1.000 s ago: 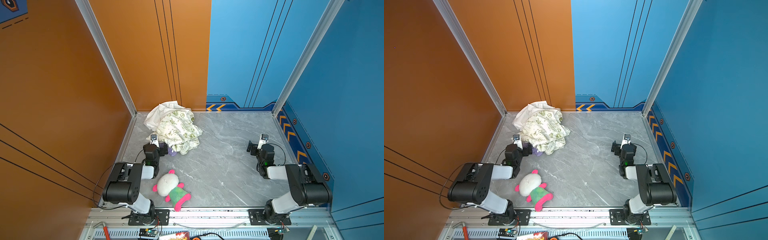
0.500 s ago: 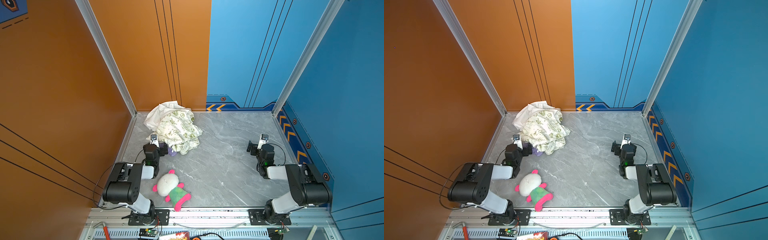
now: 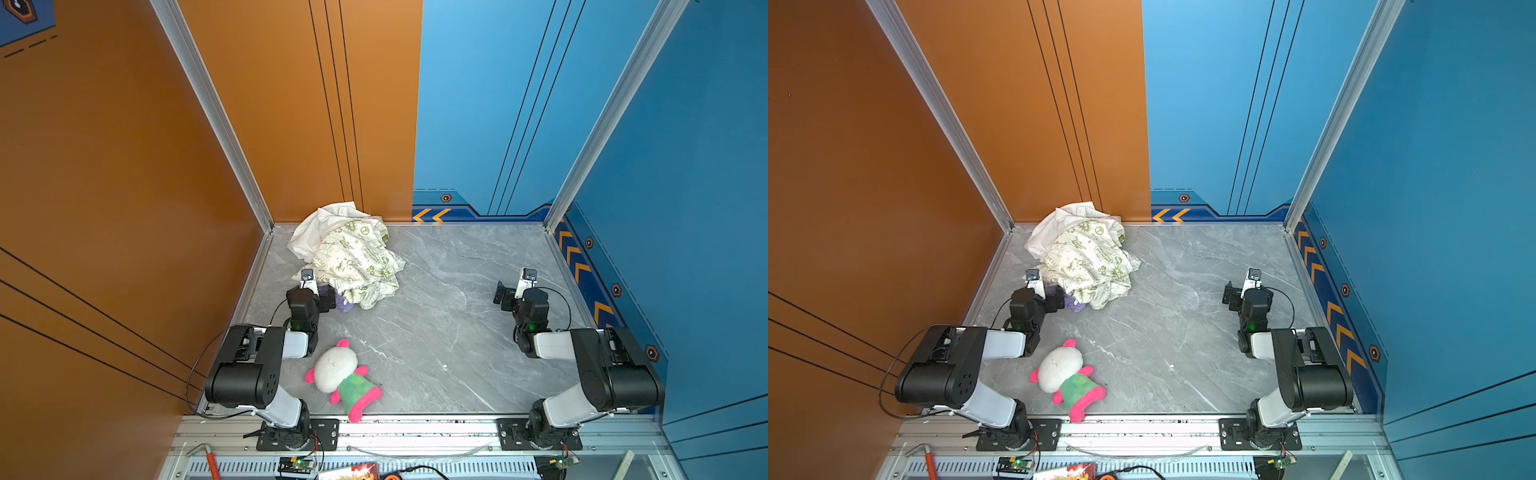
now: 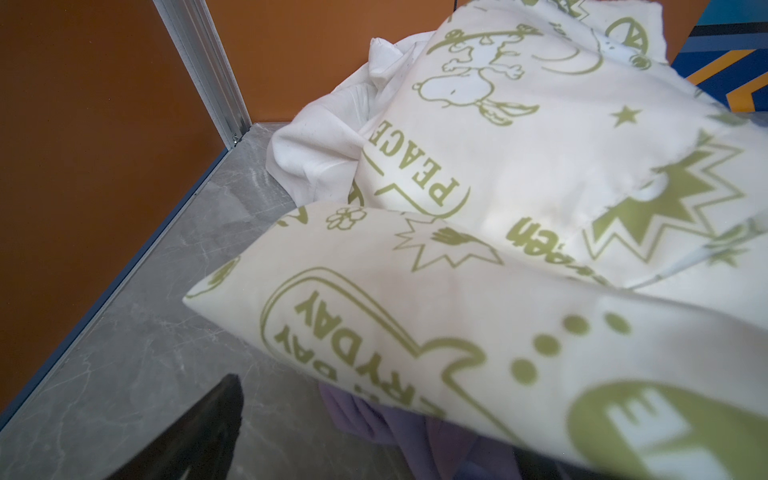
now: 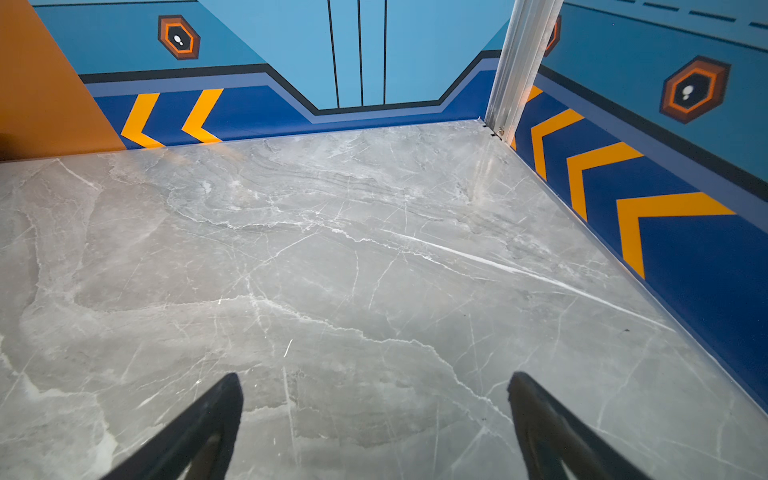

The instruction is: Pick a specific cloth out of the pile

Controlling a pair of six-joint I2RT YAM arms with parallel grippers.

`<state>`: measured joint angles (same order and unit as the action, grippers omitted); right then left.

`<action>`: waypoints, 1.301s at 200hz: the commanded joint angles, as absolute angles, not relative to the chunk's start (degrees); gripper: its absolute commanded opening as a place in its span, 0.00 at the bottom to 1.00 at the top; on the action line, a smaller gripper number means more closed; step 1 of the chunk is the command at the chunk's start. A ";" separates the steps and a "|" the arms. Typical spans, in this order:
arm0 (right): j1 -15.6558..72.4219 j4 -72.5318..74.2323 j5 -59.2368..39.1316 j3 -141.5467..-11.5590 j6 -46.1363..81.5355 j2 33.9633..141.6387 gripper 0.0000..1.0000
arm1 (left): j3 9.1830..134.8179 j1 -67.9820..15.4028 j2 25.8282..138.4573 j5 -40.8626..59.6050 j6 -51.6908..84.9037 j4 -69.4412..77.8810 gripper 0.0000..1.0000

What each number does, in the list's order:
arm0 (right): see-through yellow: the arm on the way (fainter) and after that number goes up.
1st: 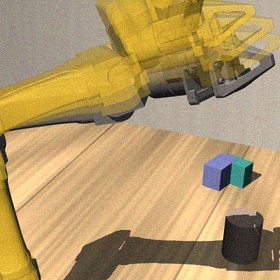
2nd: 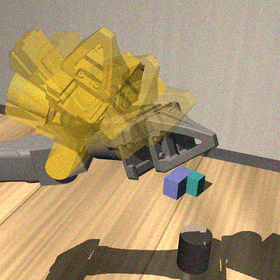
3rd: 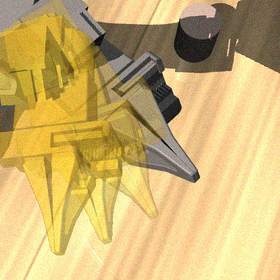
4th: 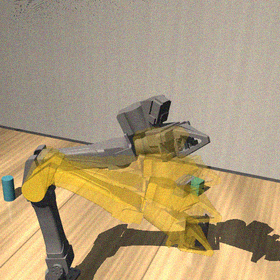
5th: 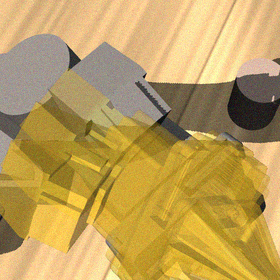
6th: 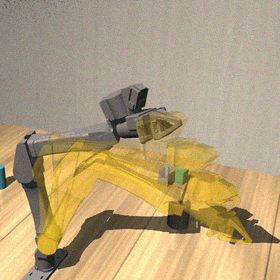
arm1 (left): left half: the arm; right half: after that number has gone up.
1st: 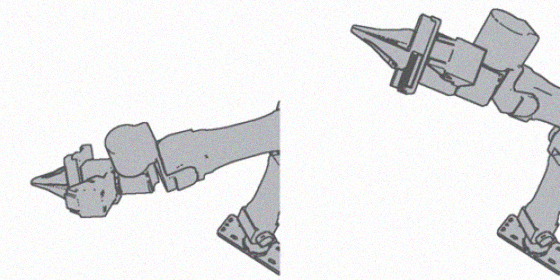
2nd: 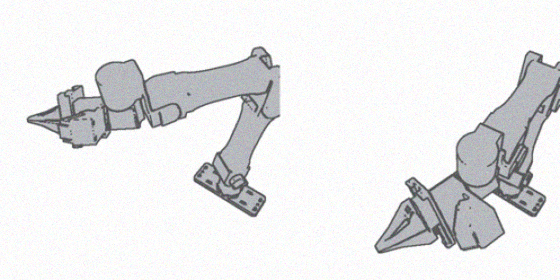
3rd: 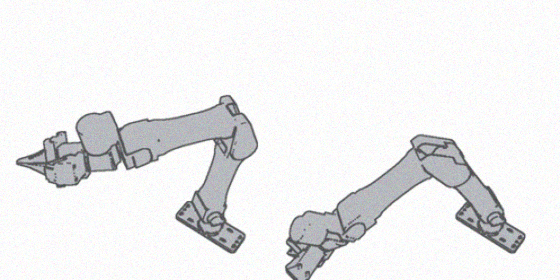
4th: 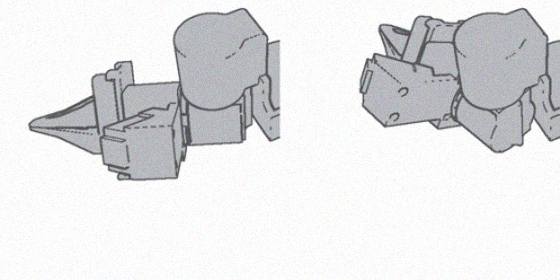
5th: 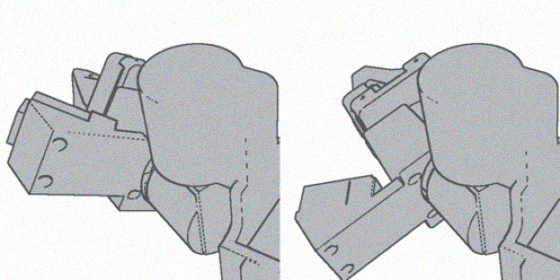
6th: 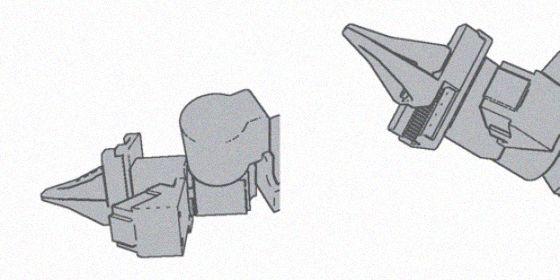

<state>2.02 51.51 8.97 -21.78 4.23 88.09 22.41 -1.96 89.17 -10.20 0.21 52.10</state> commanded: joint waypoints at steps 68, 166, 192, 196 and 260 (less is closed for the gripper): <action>8.21 31.38 11.13 -29.34 -3.53 78.67 1.00 | 23.82 -5.19 65.97 -26.38 2.33 31.13 0.98; 15.47 30.30 8.54 -36.95 -7.38 79.88 1.00 | 34.59 4.53 50.10 -16.58 39.88 -16.68 0.98; 18.03 31.04 7.32 -39.31 -7.38 82.79 1.00 | 32.90 6.79 51.33 -7.73 47.98 -15.53 0.97; 18.42 31.23 7.08 -39.59 -7.34 83.15 1.00 | 32.44 7.05 51.40 -7.01 49.12 -15.04 0.96; 23.67 33.40 6.28 -41.27 -7.03 86.40 1.00 | 29.38 9.82 59.85 6.70 60.79 -2.97 0.74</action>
<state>22.39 31.64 7.44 -39.64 -6.63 85.91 30.39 8.99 56.51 -2.55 54.83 -9.87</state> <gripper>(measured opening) 0.999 0.773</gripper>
